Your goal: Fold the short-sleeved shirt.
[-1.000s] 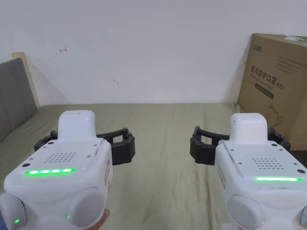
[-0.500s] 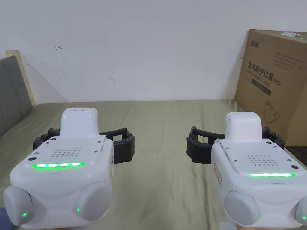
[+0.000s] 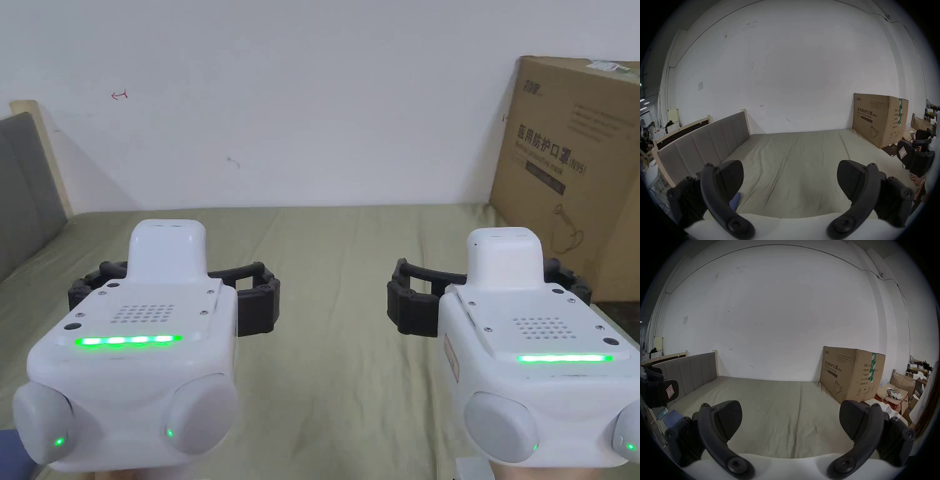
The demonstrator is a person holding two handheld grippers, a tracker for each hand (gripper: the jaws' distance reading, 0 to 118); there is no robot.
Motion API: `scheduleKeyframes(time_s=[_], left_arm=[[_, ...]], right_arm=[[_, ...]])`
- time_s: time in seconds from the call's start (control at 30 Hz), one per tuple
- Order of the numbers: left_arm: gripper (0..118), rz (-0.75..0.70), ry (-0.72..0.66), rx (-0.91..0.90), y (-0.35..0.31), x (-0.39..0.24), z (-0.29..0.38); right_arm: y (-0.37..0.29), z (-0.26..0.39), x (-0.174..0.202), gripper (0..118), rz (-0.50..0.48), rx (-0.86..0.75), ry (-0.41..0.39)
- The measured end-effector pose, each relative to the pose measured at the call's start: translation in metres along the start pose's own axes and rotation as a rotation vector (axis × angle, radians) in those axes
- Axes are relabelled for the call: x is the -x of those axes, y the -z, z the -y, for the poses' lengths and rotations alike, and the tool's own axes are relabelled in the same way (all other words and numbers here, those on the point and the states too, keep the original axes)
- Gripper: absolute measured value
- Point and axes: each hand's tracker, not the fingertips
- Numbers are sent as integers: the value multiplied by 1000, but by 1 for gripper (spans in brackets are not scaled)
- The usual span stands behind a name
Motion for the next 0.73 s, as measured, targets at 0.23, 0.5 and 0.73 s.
scheduleKeyframes(time_s=[0.23, 0.5, 0.73], left_arm=[[116, -4, 23, -23, -1, -4, 0], [116, -1, -37, -44, -2, 3, 0], [116, -12, 3, -83, -5, 1, 3]], right_arm=[[0, 0, 1, 117, -8, -2, 1], [-2, 0, 1, 117, -8, -4, -1], [-2, 3, 0, 117, -22, 3, 4]])
